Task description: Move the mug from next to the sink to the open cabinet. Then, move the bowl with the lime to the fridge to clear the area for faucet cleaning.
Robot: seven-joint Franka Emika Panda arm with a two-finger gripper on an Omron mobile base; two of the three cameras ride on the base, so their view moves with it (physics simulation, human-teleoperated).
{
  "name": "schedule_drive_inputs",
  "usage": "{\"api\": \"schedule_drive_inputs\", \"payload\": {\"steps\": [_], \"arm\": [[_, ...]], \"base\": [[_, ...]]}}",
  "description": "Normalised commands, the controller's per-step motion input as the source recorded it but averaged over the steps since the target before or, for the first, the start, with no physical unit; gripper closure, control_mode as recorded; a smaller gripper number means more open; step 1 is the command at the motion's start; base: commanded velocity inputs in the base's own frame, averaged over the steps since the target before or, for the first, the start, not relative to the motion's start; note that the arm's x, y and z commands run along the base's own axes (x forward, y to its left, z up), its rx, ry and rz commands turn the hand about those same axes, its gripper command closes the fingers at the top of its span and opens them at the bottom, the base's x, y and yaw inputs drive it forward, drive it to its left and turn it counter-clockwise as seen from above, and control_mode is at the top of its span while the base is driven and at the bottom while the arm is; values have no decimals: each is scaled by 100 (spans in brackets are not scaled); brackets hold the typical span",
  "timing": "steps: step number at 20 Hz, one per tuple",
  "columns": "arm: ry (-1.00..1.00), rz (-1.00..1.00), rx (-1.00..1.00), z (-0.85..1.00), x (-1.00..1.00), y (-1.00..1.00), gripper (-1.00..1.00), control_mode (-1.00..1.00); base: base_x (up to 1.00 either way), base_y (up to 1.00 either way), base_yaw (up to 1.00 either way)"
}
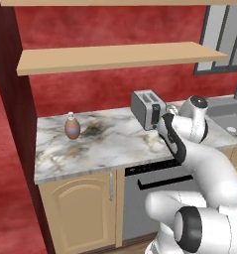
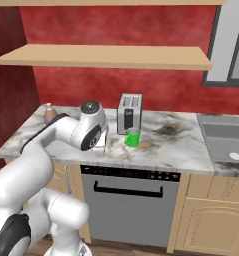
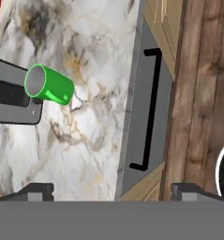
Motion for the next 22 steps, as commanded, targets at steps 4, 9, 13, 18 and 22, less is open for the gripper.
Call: {"api": "schedule_drive_inputs", "payload": {"steps": [4, 9, 13, 18, 22], "arm": [[6, 37, -5, -10, -39, -15, -100, -100], [-1, 40, -11, -18, -28, -6, -100, -100], [-3, 17, -16, -18, 2, 11, -100, -100], [-23, 4, -23, -25, 7, 11, -100, -100], [-27, -6, -22, -3, 0, 22, -100, -100]], "base": [[0, 0, 0], [0, 0, 0], [0, 0, 0], [0, 0, 0], [0, 0, 0]]}}
